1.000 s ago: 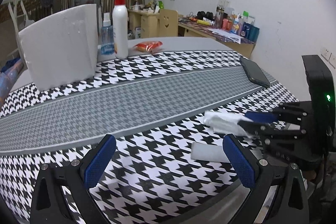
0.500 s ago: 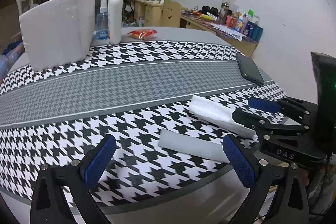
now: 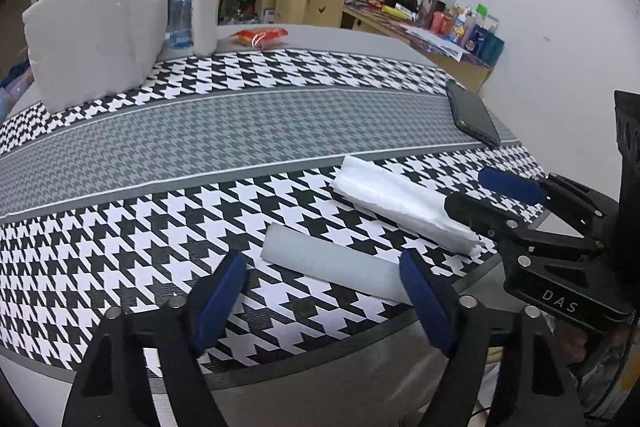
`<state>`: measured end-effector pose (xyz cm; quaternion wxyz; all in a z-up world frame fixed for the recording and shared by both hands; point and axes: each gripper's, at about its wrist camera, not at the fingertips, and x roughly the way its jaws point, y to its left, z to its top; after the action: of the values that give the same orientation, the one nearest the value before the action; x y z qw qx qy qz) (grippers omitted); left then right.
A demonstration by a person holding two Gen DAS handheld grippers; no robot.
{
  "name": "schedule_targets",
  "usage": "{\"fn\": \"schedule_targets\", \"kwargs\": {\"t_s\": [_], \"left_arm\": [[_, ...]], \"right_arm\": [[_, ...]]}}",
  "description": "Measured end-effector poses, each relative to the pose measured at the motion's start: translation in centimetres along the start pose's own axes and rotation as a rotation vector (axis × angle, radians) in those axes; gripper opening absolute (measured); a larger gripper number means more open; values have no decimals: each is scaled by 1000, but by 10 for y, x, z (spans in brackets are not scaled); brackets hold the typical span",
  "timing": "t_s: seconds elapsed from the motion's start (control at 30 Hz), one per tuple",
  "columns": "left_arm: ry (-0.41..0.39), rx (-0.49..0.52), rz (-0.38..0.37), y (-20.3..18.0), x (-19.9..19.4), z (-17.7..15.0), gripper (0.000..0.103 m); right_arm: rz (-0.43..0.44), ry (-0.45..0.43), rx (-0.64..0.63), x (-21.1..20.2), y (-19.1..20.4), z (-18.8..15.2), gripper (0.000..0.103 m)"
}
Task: Organize soft objects
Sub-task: 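Close the left gripper on the white cloth roll while the right grips the towel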
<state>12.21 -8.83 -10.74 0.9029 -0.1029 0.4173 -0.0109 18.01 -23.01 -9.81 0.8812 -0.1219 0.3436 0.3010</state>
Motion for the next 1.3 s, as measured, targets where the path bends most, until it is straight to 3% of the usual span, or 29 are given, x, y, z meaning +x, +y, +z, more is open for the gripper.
{"fn": "schedule_targets", "kwargs": {"t_s": [0.33,0.4,0.47,0.67,0.83,1.1,1.2,1.27,1.3], "left_arm": [[38,1,19,-4,10,7,60],[32,8,33,-4,11,11,52],[17,14,59,-1,12,16,36],[-1,52,61,3,18,25,19],[-17,88,53,1,18,29,13],[-19,86,76,6,11,29,14],[-20,95,106,6,8,26,32],[-26,93,108,7,4,23,50],[-35,94,113,7,1,21,53]], "right_arm": [[8,-7,-1,-1,-4,-2,56],[11,-11,1,-2,-5,-2,56],[14,-12,1,-2,-5,-2,56],[16,-20,0,-2,-6,0,56],[21,-21,9,2,-8,3,56],[37,-18,17,6,-8,2,56],[45,-14,15,8,-7,2,56],[47,-12,12,9,-6,2,56],[49,-12,12,9,-5,2,56]]}}
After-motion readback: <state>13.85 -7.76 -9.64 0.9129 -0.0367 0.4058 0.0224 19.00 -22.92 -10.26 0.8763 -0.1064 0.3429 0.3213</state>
